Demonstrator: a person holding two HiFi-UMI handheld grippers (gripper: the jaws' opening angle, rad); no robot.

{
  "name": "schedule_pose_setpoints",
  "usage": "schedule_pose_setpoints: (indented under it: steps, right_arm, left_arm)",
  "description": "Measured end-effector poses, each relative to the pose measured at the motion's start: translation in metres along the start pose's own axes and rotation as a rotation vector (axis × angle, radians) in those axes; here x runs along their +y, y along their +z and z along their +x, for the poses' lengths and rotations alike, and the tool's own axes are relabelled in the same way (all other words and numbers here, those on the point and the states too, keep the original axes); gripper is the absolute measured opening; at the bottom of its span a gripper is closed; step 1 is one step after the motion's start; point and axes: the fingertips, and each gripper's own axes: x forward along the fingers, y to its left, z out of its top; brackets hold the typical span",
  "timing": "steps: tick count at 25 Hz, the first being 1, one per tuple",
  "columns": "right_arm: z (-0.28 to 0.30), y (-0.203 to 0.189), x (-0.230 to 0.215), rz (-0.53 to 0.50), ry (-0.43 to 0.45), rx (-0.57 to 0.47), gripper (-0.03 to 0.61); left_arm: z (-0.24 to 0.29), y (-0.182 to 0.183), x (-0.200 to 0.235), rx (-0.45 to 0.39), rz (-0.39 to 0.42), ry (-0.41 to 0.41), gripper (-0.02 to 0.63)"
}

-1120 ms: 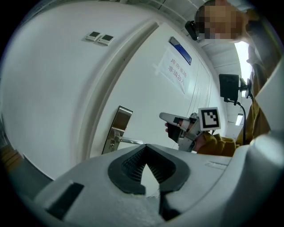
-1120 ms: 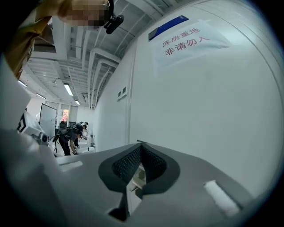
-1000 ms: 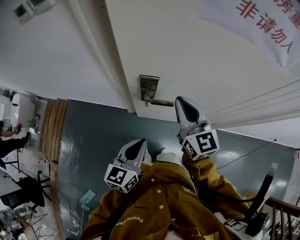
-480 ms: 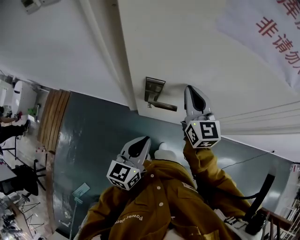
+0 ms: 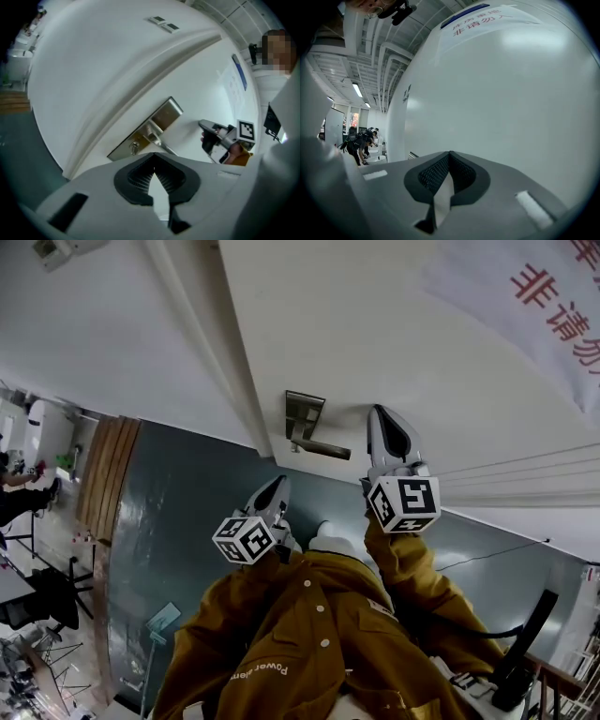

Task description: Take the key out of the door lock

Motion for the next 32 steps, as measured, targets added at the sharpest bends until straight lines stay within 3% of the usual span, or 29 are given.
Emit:
schedule_pose_setpoints:
  steps: [1,2,7,10,15,22,24,32]
  right_arm:
    - [0.000,0.000,-0.001,0.003,-0.002,0.000,0.005]
    - [-0.001,0.000,-0.002,0.005,-0.003,0.000,0.006]
    - [-0.001,0.001,-0.004,0.008,-0.003,-0.003,0.006]
    - [-0.001,0.001,-0.006,0.010,-0.006,-0.002,0.006]
    - [-0.002,0.003,-0.006,0.015,-0.005,-0.002,0.006]
    - [0.000,0.002,-0.008,0.012,-0.005,0.003,0.006]
    - [-0.001,0.002,-0.006,0.003,-0.006,0.008,0.005]
    - [-0.002,0.001,-0.007,-0.016,-0.013,0.016,0.005]
  left_arm:
    - [0.008,-0.004,0.011,-0.006,-0.062,0.009,0.027]
    - [0.016,-0.009,0.021,-0.006,-0.132,0.009,0.196]
    - [0.051,-0.021,0.054,-0.063,-0.421,-0.036,0.191]
    - [0.067,-0.022,0.065,-0.098,-0.510,-0.074,0.165]
    - [0.085,-0.008,0.062,-0.161,-0.578,-0.155,0.136]
    - [0.101,-0.002,0.058,-0.166,-0.610,-0.184,0.028]
    - [0.099,0.003,0.052,-0.172,-0.622,-0.204,0.025]
    - [0.095,-0.005,0.061,-0.121,-0.607,-0.124,0.025]
